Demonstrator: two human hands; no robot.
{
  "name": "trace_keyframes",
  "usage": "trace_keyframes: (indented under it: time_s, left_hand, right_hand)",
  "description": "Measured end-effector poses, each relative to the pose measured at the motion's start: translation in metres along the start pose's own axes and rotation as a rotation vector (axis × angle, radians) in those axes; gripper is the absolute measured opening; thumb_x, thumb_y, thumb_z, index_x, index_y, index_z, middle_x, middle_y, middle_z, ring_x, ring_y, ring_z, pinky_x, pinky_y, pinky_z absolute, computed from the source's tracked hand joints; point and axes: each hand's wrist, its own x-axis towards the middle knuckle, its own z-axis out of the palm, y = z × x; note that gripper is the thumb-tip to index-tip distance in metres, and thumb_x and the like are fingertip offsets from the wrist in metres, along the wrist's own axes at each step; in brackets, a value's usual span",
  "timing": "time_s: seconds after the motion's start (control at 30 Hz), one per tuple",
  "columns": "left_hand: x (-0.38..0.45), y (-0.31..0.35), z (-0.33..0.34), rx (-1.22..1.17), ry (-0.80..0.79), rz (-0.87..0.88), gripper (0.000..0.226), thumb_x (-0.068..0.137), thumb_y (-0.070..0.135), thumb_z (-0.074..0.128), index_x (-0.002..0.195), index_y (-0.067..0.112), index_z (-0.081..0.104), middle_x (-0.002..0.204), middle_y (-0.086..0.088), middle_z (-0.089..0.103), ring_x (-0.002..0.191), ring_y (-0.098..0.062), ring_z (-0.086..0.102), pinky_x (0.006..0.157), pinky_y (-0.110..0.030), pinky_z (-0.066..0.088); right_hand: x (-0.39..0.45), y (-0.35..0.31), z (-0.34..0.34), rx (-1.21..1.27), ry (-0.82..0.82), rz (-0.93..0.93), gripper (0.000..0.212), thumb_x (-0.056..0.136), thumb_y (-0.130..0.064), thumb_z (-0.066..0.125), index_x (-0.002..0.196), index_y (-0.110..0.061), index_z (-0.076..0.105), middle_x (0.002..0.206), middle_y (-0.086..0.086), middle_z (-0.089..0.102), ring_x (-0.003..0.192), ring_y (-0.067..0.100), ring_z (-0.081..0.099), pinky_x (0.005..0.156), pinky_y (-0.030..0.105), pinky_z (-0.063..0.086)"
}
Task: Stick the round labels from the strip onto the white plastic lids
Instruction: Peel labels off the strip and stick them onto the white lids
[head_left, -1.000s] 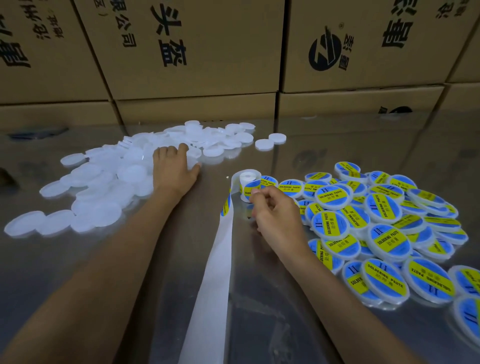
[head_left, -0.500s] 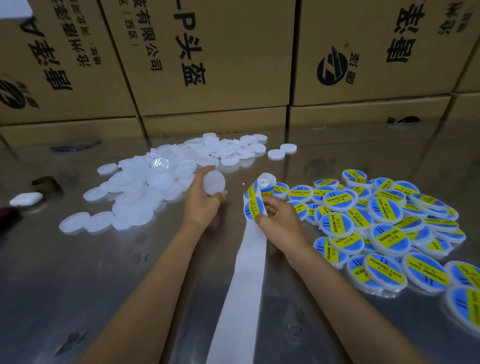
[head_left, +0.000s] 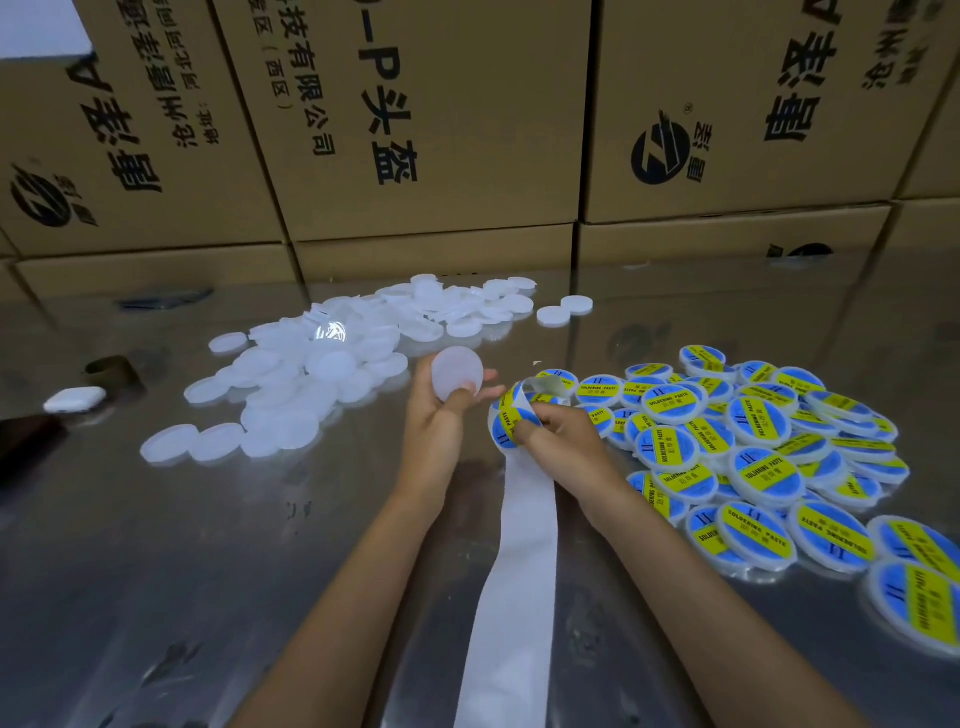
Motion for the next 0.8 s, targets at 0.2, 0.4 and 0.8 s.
trace_keyframes:
  time_s: [0.2,0.4,0.8]
  left_hand:
    - [-0.001,-0.002,-0.001,0.001,-0.06,-0.091,0.028,0.1,-0.002,0.041,0.116,0.019,0.053,0.114,-0.014,0.072,0.095,-0.023,0.075,0.078,-0.025,0.057]
    - [-0.001,-0.005,0.0,-0.057,-0.072,-0.192,0.026,0.101,0.001,0.042,0.119,0.015,0.052,0.115,-0.017,0.071,0.099,-0.031,0.073,0.077,-0.044,0.062]
    - [0.004,-0.007,0.0,-0.01,-0.08,-0.249,0.029,0.103,0.007,0.047,0.128,0.021,0.051,0.122,-0.014,0.065,0.091,-0.025,0.075,0.083,-0.036,0.06]
  right_hand:
    - [0.004,0.005,0.002,-0.043,-0.045,-0.06,0.018,0.09,-0.015,0.061,0.091,0.002,0.069,0.071,0.012,0.056,0.067,0.019,0.049,0.063,0.031,0.039]
    - [-0.003,0.005,-0.002,-0.095,0.092,-0.276,0.028,0.082,-0.008,0.068,0.1,-0.027,0.058,0.09,-0.01,0.064,0.087,0.01,0.062,0.078,0.035,0.054]
    - [-0.007,-0.003,-0.016,-0.61,0.212,-0.675,0.031,0.078,-0.009,0.066,0.103,-0.027,0.069,0.113,-0.003,0.05,0.101,0.019,0.046,0.08,0.036,0.044]
